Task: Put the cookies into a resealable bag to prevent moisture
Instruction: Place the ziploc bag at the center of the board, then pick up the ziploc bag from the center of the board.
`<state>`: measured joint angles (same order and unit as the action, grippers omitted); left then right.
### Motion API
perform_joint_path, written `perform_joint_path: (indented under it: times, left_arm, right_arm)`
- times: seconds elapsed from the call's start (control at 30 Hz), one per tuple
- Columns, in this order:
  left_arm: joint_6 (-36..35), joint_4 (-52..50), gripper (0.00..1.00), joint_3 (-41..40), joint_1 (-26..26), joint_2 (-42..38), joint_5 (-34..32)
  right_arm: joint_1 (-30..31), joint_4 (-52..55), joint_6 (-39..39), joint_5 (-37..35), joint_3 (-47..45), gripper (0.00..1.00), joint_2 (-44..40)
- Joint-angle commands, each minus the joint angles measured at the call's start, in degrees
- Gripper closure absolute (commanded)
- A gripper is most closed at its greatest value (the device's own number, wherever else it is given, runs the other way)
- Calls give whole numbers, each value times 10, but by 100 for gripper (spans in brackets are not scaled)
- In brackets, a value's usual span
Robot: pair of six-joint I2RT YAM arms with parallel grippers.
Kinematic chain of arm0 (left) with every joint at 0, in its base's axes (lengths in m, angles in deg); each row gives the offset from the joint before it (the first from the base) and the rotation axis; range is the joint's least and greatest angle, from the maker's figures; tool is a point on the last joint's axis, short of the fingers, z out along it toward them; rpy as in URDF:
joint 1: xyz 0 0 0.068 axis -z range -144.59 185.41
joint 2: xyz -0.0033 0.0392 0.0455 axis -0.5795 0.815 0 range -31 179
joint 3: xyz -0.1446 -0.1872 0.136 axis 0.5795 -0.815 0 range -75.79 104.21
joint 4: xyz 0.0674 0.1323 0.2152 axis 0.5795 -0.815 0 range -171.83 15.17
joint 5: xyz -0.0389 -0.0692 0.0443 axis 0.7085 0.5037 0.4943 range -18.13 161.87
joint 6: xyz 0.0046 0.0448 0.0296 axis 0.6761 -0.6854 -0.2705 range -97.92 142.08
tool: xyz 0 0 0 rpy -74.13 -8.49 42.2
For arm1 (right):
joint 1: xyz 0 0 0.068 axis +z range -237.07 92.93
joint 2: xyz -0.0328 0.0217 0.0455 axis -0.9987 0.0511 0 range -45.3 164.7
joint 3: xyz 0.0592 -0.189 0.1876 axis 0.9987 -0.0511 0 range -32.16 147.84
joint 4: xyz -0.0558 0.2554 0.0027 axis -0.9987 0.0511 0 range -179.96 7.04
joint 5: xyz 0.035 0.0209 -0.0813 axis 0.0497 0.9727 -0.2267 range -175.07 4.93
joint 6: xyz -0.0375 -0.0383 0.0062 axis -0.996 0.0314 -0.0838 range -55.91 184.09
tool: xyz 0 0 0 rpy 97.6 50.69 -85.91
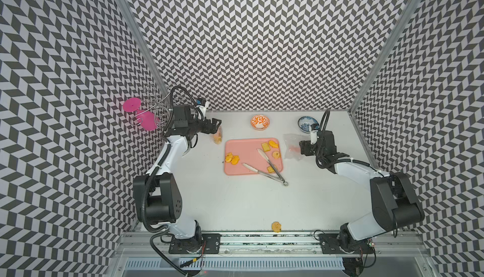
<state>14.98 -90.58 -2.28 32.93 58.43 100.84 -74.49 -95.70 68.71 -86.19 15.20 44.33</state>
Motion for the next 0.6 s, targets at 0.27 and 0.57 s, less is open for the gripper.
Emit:
perform_joint_path:
  times: [0.27,0.57]
  left_arm:
    - [69,-12,10,-119,50,-132,131]
    - [77,-15,10,-163,54,-158,156]
  right_arm:
    - [-14,9,21,126,110,21,144]
    - [23,113,-3,43,195,8,216]
